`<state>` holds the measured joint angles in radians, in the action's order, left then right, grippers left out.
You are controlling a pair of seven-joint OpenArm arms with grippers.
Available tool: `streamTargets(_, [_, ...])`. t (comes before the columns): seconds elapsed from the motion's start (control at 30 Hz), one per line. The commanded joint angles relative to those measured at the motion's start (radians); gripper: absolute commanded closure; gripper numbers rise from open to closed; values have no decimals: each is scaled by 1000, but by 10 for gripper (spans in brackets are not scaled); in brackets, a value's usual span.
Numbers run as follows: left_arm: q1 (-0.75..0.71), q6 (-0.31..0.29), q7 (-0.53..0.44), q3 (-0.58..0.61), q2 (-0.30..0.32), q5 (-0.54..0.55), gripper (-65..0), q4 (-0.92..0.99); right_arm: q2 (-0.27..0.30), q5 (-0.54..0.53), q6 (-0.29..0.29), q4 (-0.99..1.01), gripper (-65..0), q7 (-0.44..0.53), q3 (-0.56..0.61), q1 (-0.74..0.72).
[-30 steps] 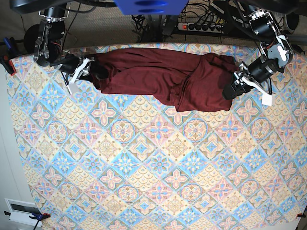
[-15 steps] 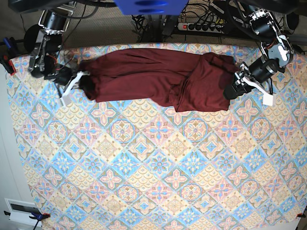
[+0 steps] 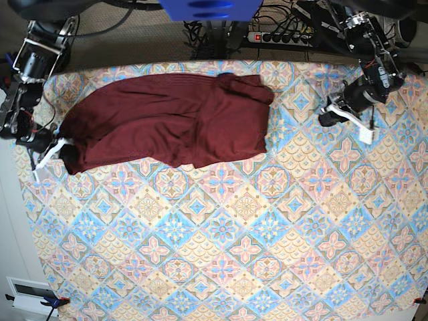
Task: Layout the t-shirt on the table in an organized manner, then fold the t-shirt properly
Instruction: 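Release the fold and raise the right gripper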
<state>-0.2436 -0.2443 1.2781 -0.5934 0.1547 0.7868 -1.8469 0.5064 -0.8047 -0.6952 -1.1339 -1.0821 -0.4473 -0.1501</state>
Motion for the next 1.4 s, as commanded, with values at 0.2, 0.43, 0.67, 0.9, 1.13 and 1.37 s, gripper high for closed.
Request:
streamTargets(0.2, [-10,-2,-156,226,-36,-122,-3,2,15,-23,-3,-194,0,-28,-2,-18])
streamTargets(0.43, [-9,0,-295,425,-59,-223,-3,95,-116,-23,-3,-518,0,-66,41,108])
streamTargets(0.67, [22,0,-381,471,-63,-221,-3,258,-196,-23,-3,-763,0,-59,264,113])
streamTargets(0.9, [17,0,-391,476,-83,-221,-3,257,-323,-22,-3,-771,0,-56,365,108])
streamTargets(1.13, [17,0,-391,478,-86,-221,-3,257,-397,-20,-3,-765,-1,-56,482,109])
streamTargets(1.37, [17,0,-391,478,-86,-221,-3,257,-486,67,-3,-746,-1,-53,578,105])
